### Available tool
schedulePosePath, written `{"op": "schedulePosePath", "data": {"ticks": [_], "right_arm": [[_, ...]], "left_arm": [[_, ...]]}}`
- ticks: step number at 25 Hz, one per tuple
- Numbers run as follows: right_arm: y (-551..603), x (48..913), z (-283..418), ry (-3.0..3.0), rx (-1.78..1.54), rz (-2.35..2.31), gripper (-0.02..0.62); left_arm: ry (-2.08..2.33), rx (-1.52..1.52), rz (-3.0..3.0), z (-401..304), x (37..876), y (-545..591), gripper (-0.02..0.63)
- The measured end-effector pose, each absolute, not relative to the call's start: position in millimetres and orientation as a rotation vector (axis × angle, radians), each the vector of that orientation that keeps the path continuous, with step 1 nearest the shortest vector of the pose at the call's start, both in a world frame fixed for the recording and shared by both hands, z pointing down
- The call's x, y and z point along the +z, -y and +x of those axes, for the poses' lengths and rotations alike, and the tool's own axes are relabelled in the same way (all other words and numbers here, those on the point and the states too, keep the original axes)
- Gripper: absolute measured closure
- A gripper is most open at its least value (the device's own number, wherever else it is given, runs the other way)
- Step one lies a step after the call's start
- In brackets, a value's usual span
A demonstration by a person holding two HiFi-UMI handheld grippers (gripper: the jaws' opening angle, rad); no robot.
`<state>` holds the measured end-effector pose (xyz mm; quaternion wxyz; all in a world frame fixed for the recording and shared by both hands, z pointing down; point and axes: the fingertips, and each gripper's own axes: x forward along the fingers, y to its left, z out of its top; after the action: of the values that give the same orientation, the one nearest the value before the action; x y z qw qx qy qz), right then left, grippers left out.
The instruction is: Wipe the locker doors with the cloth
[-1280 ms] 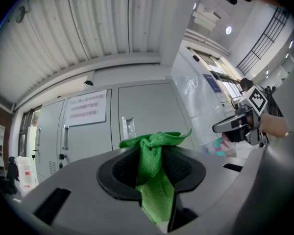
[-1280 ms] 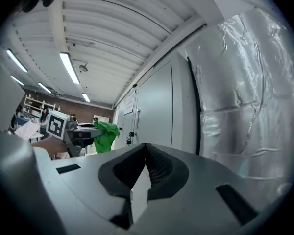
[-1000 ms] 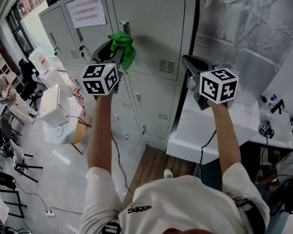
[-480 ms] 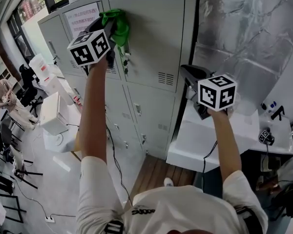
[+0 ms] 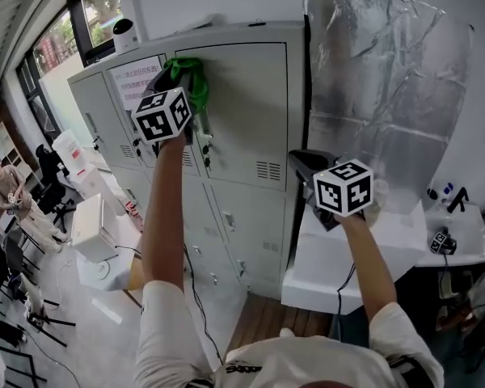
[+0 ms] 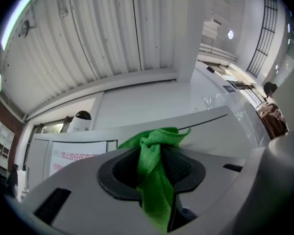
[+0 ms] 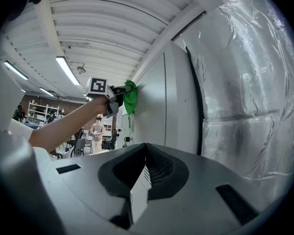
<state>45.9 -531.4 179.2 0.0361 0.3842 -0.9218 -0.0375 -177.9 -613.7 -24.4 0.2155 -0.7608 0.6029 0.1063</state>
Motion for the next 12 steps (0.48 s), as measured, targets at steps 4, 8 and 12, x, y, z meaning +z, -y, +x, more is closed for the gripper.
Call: {"op": "schedulePosePath", "data": {"ticks": [4,8,12], "right_arm": [[529,182,54,2.834,-0.1,1.207,0.586],[527,187,61,2.819,-0.093,1.221,0.586],[521,188,65,2.821,-0.091,1.233,0.585]], "left_arm": [[-1.648,0.331,-2.099,-163,-36,613,0.476],[-1.627,0.385,-2.15,-144,-39,608,0.482],[-1.575,0.388,-2.136,-110,-39,598,0.482]]}}
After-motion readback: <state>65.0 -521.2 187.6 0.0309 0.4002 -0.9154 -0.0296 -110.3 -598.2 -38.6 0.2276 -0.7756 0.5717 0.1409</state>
